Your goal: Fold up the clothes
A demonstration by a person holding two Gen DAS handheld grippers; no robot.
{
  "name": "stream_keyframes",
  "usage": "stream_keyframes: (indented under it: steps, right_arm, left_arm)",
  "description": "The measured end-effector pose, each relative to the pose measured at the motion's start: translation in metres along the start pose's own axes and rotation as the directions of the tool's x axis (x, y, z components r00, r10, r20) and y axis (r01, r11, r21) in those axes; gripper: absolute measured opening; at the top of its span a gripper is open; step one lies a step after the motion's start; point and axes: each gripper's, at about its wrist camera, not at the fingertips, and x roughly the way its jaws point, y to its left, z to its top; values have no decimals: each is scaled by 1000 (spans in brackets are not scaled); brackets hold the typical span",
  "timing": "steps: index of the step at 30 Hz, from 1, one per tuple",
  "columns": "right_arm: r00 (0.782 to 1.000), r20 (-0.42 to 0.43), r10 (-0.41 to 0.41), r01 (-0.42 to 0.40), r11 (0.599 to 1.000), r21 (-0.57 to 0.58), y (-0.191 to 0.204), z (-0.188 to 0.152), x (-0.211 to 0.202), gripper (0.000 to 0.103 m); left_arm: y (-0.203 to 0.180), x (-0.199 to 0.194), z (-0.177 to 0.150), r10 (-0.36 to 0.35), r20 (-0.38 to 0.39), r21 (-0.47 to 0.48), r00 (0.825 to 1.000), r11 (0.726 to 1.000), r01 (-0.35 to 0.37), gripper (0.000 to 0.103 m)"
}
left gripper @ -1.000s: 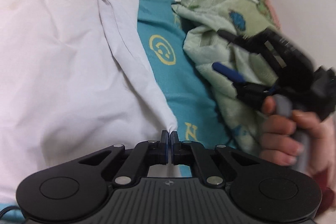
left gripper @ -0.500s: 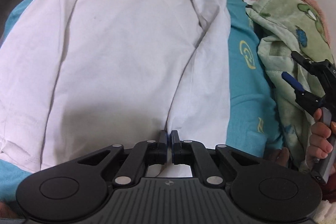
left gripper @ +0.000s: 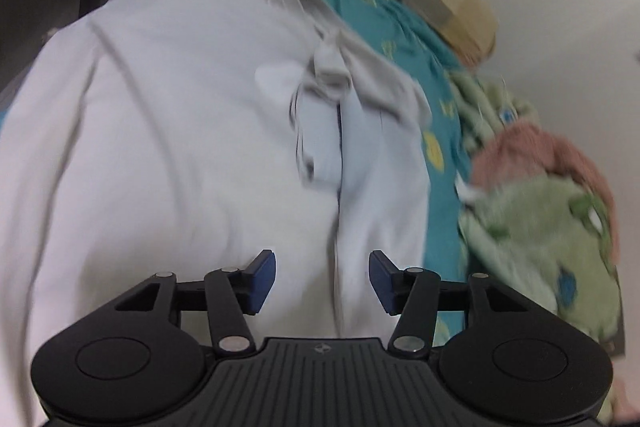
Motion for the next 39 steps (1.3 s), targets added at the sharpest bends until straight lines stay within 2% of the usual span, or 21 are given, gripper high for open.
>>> stream_keyframes:
  steps: [5, 7, 9, 10, 13, 15, 18, 21, 24, 26, 29, 33, 36, 39]
  right_arm:
    - [1000, -24, -4, 5, 999, 33, -7, 6, 20, 63]
    - [1000, -32, 0, 2, 999, 47, -10, 8, 26, 63]
    - [999, -34, 4, -2, 998, 63, -13, 9, 28, 63]
    - [999, -36, 6, -4, 997, 71, -14, 9, 29, 63]
    - [999, -37, 10, -7, 996, 91, -16, 9, 31, 63]
    - [999, -33, 6, -3, 995, 97, -16, 9, 31, 63]
    - [1000, -26, -5, 7, 996, 90, -16, 9, 32, 63]
    - [999, -28, -15, 17, 996, 84, -16, 9, 35, 63]
    - [999, -32, -23, 25, 997, 72, -15, 9, 37, 63]
    - [999, -35, -27, 29, 997, 65, -14, 8, 38, 63]
    - [999, -38, -24, 26, 998, 51, -12, 8, 40, 63]
    - [999, -37, -19, 21, 999, 36, -9, 8, 39, 63]
    - [999, -36, -13, 14, 1000, 27, -7, 8, 36, 63]
    - [999, -31, -7, 8, 1000, 26, -5, 6, 31, 63]
  left_arm:
    - [-5, 69, 14, -33, 49, -138, 998, 990, 39, 47]
    - [-15, 76, 17, -10, 107, -93, 994, 995, 20, 36]
    - [-22, 78, 19, 4, 146, -56, 989, 998, 5, 10]
    - [-24, 77, 21, 6, 156, -39, 988, 999, 0, 5]
    - [-32, 69, 33, 22, 175, 27, 984, 999, -27, 4]
    - [-39, 62, 47, 89, 194, 92, 977, 990, -108, 4]
    - [-44, 56, 66, 224, 214, 156, 951, 953, -260, 4]
    - [-34, 62, 67, 271, 185, 183, 945, 935, -304, 5]
    - [-23, 57, 60, 228, 171, 182, 959, 949, -258, 9]
    - [-16, 46, 53, 195, 164, 175, 967, 959, -223, 20]
    - [-14, 25, 32, 164, 116, 190, 980, 964, -184, 26]
    - [-13, -15, -13, 132, 15, 234, 991, 963, -131, 47]
    - [-8, -45, -60, 118, -114, 252, 986, 964, -86, 49]
    - [0, -68, -105, 91, -233, 213, 968, 976, -41, 51]
